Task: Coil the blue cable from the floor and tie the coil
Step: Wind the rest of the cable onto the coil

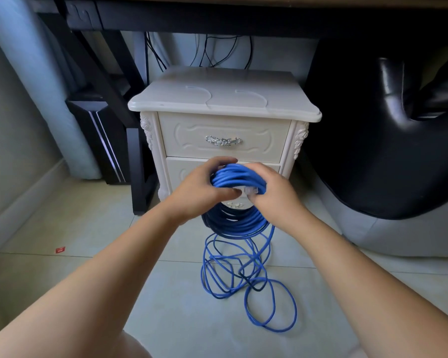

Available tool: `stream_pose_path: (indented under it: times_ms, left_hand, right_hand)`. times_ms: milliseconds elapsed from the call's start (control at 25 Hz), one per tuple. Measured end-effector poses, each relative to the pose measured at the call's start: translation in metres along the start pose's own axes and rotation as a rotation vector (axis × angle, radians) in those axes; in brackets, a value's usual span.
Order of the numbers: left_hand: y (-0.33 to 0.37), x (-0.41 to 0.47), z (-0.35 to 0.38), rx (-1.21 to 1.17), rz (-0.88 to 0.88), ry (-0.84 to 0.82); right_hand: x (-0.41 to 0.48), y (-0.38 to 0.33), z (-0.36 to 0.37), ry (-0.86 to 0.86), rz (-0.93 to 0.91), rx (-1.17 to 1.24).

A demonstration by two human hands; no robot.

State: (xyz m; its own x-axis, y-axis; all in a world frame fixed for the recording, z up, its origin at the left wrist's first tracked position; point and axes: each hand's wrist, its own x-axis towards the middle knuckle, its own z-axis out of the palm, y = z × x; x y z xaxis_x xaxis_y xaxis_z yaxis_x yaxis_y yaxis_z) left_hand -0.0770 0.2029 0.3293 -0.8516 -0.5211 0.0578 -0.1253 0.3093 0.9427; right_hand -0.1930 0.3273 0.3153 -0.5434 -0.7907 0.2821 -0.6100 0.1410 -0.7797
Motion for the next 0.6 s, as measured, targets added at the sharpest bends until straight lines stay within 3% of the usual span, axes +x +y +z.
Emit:
stream_pose_path:
  times_ms: [120,200,400,600]
  left_hand:
    - [-0.002,-0.002,0.002,0.316,0.034,-0.019]
    - [-0.002,-0.002,0.005,0.426,0.059,0.042]
    - [-0.001,0.004,0.009,0.066,-0.031,0.164]
    - [0.006,0.008,0.007,-0.432,-0.146,0.353]
  right_hand:
    - [-0.001,-0.001,0.003,-0.104,-0.008,-0.183]
    - [-0.001,-0.003,0.003,-0.08,0.04,-0.196]
    - [0.005,-0.012,0.003,0.102,0.195,0.085]
    - [0.005,-0.007,0.0,0.081,0.462,0.674]
